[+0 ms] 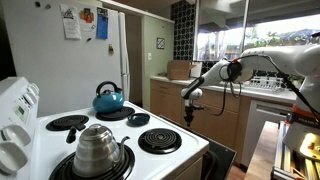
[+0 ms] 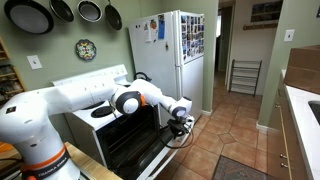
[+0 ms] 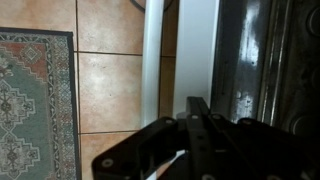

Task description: Close the oven door fully

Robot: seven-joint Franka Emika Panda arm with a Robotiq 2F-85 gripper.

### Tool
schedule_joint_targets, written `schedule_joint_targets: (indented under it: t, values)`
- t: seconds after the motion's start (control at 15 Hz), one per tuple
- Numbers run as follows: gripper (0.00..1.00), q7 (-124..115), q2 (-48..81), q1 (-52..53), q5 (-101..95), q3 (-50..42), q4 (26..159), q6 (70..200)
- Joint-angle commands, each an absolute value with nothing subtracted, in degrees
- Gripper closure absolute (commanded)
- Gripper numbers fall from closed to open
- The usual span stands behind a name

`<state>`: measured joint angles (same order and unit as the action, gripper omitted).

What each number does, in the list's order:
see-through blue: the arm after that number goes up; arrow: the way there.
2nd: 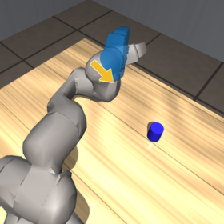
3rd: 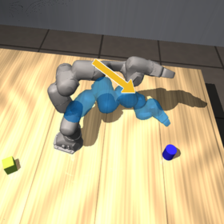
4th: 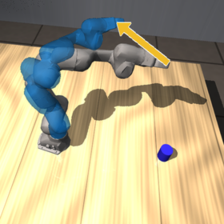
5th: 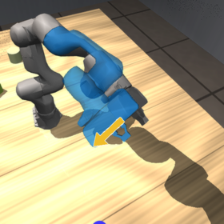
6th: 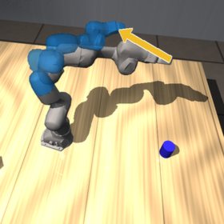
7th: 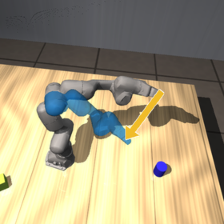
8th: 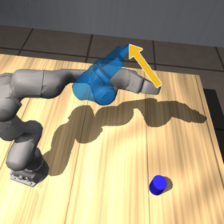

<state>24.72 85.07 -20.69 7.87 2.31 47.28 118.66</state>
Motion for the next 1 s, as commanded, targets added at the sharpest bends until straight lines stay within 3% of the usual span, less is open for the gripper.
schedule_joint_targets:
  t: [0.0, 0.93]
  values:
    - [0.96, 24.3, 85.1, -20.9, 7.5, 2.6, 47.3, 118.5]
    - [0.98, 21.2, 85.0, -19.6, 7.5, 2.0, 50.1, 120.7]
